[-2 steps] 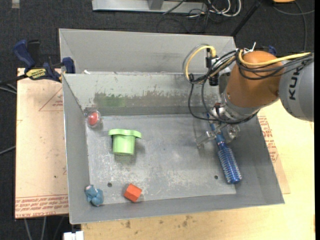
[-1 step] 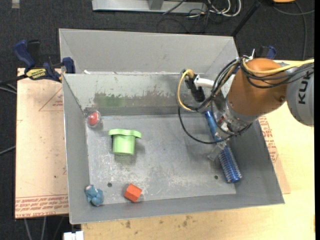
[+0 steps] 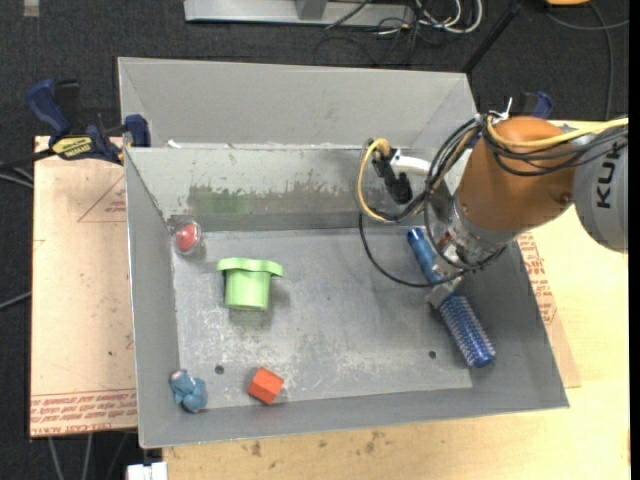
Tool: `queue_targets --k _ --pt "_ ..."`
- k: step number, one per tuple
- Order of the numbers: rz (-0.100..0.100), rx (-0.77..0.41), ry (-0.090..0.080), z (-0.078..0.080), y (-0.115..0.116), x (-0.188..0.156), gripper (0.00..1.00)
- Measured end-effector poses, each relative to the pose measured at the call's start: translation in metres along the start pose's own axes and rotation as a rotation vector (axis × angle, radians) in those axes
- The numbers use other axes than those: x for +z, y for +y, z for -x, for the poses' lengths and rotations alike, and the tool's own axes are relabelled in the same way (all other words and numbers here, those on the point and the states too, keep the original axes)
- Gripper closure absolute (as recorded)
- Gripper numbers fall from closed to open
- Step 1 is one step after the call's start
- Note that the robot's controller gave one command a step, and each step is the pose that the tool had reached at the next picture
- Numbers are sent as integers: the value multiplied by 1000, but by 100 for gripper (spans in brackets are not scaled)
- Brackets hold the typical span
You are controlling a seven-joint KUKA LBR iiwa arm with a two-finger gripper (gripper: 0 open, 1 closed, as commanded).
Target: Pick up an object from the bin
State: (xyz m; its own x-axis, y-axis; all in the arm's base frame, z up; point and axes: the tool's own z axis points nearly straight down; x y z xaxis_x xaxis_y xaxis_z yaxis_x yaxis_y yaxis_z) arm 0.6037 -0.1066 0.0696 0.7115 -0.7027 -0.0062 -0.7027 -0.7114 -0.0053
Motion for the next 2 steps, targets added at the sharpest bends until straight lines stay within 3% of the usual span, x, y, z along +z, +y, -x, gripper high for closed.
queue_targets --k 2 --pt "0 9 8 1 -5 -119 100"
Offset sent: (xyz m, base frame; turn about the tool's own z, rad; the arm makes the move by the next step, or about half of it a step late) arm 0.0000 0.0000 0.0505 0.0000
